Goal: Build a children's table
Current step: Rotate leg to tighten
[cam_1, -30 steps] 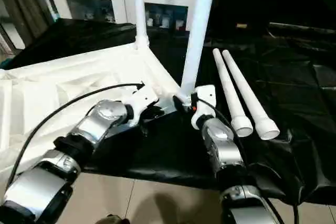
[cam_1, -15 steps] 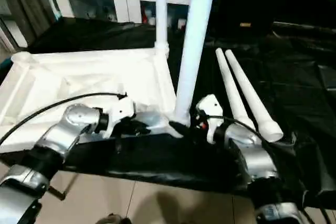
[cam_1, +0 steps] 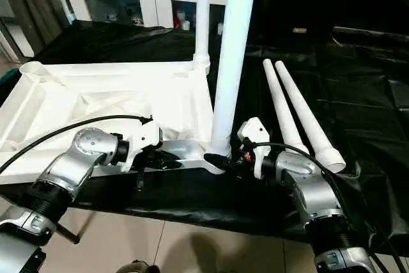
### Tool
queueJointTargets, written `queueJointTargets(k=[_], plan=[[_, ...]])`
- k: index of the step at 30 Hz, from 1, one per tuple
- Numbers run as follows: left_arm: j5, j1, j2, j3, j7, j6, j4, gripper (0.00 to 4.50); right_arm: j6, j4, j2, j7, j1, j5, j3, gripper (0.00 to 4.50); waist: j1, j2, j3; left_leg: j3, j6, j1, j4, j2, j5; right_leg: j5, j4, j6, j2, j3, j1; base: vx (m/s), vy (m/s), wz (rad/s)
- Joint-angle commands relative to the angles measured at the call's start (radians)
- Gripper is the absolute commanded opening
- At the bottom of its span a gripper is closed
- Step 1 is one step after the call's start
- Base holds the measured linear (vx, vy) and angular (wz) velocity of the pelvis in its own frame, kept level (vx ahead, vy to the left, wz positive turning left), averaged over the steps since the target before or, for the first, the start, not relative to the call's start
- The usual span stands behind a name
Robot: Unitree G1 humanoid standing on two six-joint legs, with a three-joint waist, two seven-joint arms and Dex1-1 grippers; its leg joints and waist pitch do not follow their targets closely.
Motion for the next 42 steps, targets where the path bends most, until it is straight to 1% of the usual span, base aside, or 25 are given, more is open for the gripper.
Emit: queueJointTargets(k=[1, 3, 5, 6, 9, 10, 11, 12, 13, 14, 16, 17, 18, 19, 20, 22, 24, 25, 26, 29, 30, 32, 37, 39, 42], plan=[[-0.048, 0.015, -0.017, 0.005, -0.030, -0.004, -0.028, 0.00, 0.015, -0.013, 0.008, -0.017, 0.005, 0.014, -0.018, 2.78, 0.001, -0.017, -0.066, -0.038, 0.051, 0.022, -0.070, 0.080, -0.208, -0.261, -0.080, -0.208, -0.092, 0.056, 0.040, 0.000, 0.000, 0.00], [-0.014, 0.001, -0.026, 0.002, 0.028, -0.007, 0.003, 0.00, -0.002, 0.054, 0.044, -0.142, -0.017, -0.023, -0.044, 2.76, -0.002, -0.013, -0.065, -0.039, 0.039, 0.023, -0.072, 0.080, -0.221, -0.274, -0.082, -0.208, -0.092, 0.056, 0.036, 0.000, 0.000, 0.00], [0.029, -0.027, -0.050, 0.001, 0.122, -0.006, 0.058, 0.00, -0.012, 0.133, 0.090, -0.293, -0.046, -0.050, -0.081, 2.75, -0.010, -0.015, -0.063, -0.040, 0.022, 0.023, -0.074, 0.079, -0.246, -0.314, -0.086, -0.201, -0.093, 0.056, 0.036, 0.000, 0.000, 0.00], [0.041, -0.042, -0.064, 0.005, 0.162, -0.008, 0.084, 0.00, -0.012, 0.161, 0.112, -0.349, -0.057, -0.049, -0.101, 2.75, -0.015, -0.013, -0.062, -0.041, 0.007, 0.028, -0.075, 0.077, -0.267, -0.343, -0.090, -0.198, -0.093, 0.055, 0.033, 0.000, 0.000, 0.00], [0.063, -0.087, -0.114, 0.010, 0.253, 0.004, 0.150, 0.00, -0.038, 0.238, 0.181, -0.530, -0.090, -0.064, -0.143, 2.74, -0.021, -0.012, -0.062, -0.045, -0.020, 0.031, -0.076, 0.076, -0.296, -0.382, -0.096, -0.181, -0.095, 0.055, 0.031, 0.000, 0.000, 0.00], [0.063, -0.088, -0.115, 0.010, 0.253, 0.004, 0.150, 0.00, -0.038, 0.238, 0.181, -0.530, -0.090, -0.064, -0.143, 2.74, -0.021, -0.013, -0.062, -0.045, -0.020, 0.030, -0.077, 0.077, -0.297, -0.382, -0.096, -0.178, -0.095, 0.055, 0.032, 0.000, 0.000, 0.00], [0.078, -0.125, -0.158, 0.015, 0.340, 0.038, 0.198, 0.00, -0.057, 0.287, 0.225, -0.655, -0.112, -0.086, -0.153, 2.74, -0.018, -0.012, -0.063, -0.044, -0.016, 0.031, -0.077, 0.077, -0.297, -0.370, -0.097, -0.175, -0.096, 0.056, 0.033, 0.000, 0.000, 0.00], [0.088, -0.161, -0.197, 0.028, 0.435, 0.066, 0.246, 0.00, -0.069, 0.321, 0.258, -0.730, -0.128, -0.110, -0.147, 2.74, -0.022, -0.010, -0.061, -0.042, -0.024, 0.033, -0.077, 0.075, -0.298, -0.359, -0.096, -0.182, -0.093, 0.058, 0.024, 0.000, 0.000, 0.00], [0.090, -0.167, -0.204, 0.031, 0.453, 0.071, 0.255, 0.00, -0.070, 0.326, 0.263, -0.741, -0.130, -0.115, -0.145, 2.74, -0.024, -0.012, -0.065, -0.044, -0.030, 0.031, -0.077, 0.073, -0.290, -0.352, -0.095, -0.184, -0.093, 0.056, 0.033, 0.000, 0.000, 0.00], [0.090, -0.188, -0.225, 0.041, 0.503, 0.084, 0.280, 0.00, -0.072, 0.342, 0.280, -0.772, -0.139, -0.126, -0.137, 2.74, -0.021, -0.013, -0.066, -0.044, -0.029, 0.031, -0.077, 0.074, -0.281, -0.341, -0.094, -0.185, -0.094, 0.056, 0.034, 0.000, 0.000, 0.00], [0.092, -0.225, -0.261, 0.059, 0.573, 0.096, 0.329, 0.00, -0.081, 0.383, 0.313, -0.836, -0.163, -0.144, -0.132, 2.74, -0.018, -0.012, -0.064, -0.040, -0.019, 0.036, -0.074, 0.072, -0.281, -0.321, -0.096, -0.191, -0.091, 0.058, 0.027, 0.000, 0.000, 0.00], [0.092, -0.227, -0.262, 0.059, 0.575, 0.096, 0.331, 0.00, -0.081, 0.384, 0.315, -0.839, -0.164, -0.145, -0.132, 2.74, -0.015, -0.014, -0.067, -0.039, -0.010, 0.035, -0.072, 0.071, -0.275, -0.306, -0.095, -0.194, -0.094, 0.058, 0.032, 0.000, 0.000, 0.00], [0.093, -0.233, -0.268, 0.060, 0.578, 0.090, 0.340, 0.00, -0.089, 0.390, 0.322, -0.837, -0.168, -0.142, -0.133, 2.74, -0.014, -0.014, -0.065, -0.041, 0.004, 0.026, -0.074, 0.072, -0.257, -0.288, -0.093, -0.192, -0.095, 0.058, 0.040, 0.000, 0.000, 0.00], [0.094, -0.238, -0.273, 0.059, 0.574, 0.080, 0.348, 0.00, -0.099, 0.390, 0.332, -0.817, -0.170, -0.130, -0.139, 2.74, -0.013, -0.012, -0.067, -0.039, 0.013, 0.028, -0.073, 0.072, -0.256, -0.281, -0.094, -0.187, -0.094, 0.058, 0.038, 0.000, 0.000, 0.00], [0.093, -0.239, -0.275, 0.059, 0.570, 0.076, 0.350, 0.00, -0.103, 0.390, 0.336, -0.807, -0.170, -0.124, -0.141, 3.09, -0.012, -0.013, -0.068, -0.038, 0.018, 0.029, -0.071, 0.072, -0.256, -0.278, -0.095, -0.187, -0.095, 0.058, 0.037, 0.000, 0.000, 0.00], [0.092, -0.241, -0.278, 0.059, 0.562, 0.069, 0.357, 0.00, -0.116, 0.391, 0.346, -0.791, -0.173, -0.108, -0.148, 3.44, -0.011, -0.010, -0.067, -0.040, 0.026, 0.025, -0.073, 0.072, -0.245, -0.272, -0.092, -0.188, -0.093, 0.056, 0.041, 0.000, 0.000, 0.00], [0.095, -0.236, -0.276, 0.052, 0.544, 0.051, 0.364, 0.00, -0.136, 0.399, 0.351, -0.791, -0.184, -0.100, -0.159, 3.50, -0.015, -0.011, -0.067, -0.042, 0.028, 0.022, -0.074, 0.073, -0.253, -0.278, -0.092, -0.189, -0.094, 0.055, 0.042, 0.000, 0.000, 0.00], [0.096, -0.236, -0.275, 0.051, 0.543, 0.051, 0.364, 0.00, -0.137, 0.399, 0.351, -0.791, -0.184, -0.100, -0.159, 3.78, -0.016, -0.011, -0.067, -0.043, 0.027, 0.021, -0.075, 0.073, -0.259, -0.291, -0.094, -0.189, -0.096, 0.055, 0.043, 0.000, 0.000, 0.00], [0.097, -0.235, -0.272, 0.046, 0.537, 0.038, 0.370, 0.00, -0.148, 0.405, 0.353, -0.789, -0.190, -0.100, -0.163, 3.85, -0.018, -0.013, -0.067, -0.044, 0.025, 0.020, -0.076, 0.073, -0.262, -0.297, -0.093, -0.188, -0.096, 0.054, 0.044, 0.000, 0.000, 0.00], [0.086, -0.205, -0.245, 0.031, 0.462, 0.000, 0.341, 0.00, -0.150, 0.369, 0.317, -0.714, -0.184, -0.115, -0.133, 3.85, -0.018, -0.012, -0.065, -0.043, 0.026, 0.022, -0.076, 0.075, -0.270, -0.314, -0.095, -0.184, -0.095, 0.055, 0.042, 0.000, 0.000, 0.00], [0.086, -0.204, -0.244, 0.031, 0.460, -0.001, 0.340, 0.00, -0.149, 0.368, 0.316, -0.712, -0.183, -0.116, -0.132, 3.85, -0.018, -0.016, -0.065, -0.043, 0.030, 0.020, -0.075, 0.074, -0.263, -0.314, -0.094, -0.183, -0.095, 0.054, 0.043, 0.000, 0.000, 0.00], [0.065, -0.168, -0.207, 0.023, 0.359, -0.048, 0.303, 0.00, -0.112, 0.293, 0.259, -0.639, -0.151, -0.146, -0.092, 3.85, -0.013, -0.021, -0.065, -0.040, 0.043, 0.019, -0.074, 0.074, -0.239, -0.297, -0.095, -0.179, -0.094, 0.055, 0.045, 0.000, 0.000, 0.00], [0.025, -0.103, -0.131, 0.008, 0.173, -0.079, 0.227, 0.00, -0.062, 0.128, 0.173, -0.466, -0.078, -0.110, -0.057, 3.85, -0.006, -0.015, -0.066, -0.040, 0.061, 0.019, -0.074, 0.078, -0.212, -0.242, -0.085, -0.194, -0.093, 0.056, 0.046, 0.000, 0.000, 0.00], [0.013, -0.075, -0.078, -0.013, 0.072, -0.085, 0.185, 0.00, -0.039, 0.056, 0.113, -0.377, -0.040, -0.107, -0.027, 3.85, -0.005, -0.012, -0.066, -0.040, 0.060, 0.023, -0.077, 0.084, -0.221, -0.230, -0.081, -0.200, -0.092, 0.057, 0.043, 0.000, 0.000, 0.00], [-0.019, -0.059, -0.048, -0.002, 0.010, -0.060, 0.145, 0.00, -0.002, -0.029, 0.062, -0.269, 0.004, -0.067, 0.001, 3.85, -0.004, -0.011, -0.064, -0.039, 0.047, 0.025, -0.079, 0.085, -0.249, -0.250, -0.083, -0.205, -0.093, 0.058, 0.042, 0.000, 0.000, 0.00]])
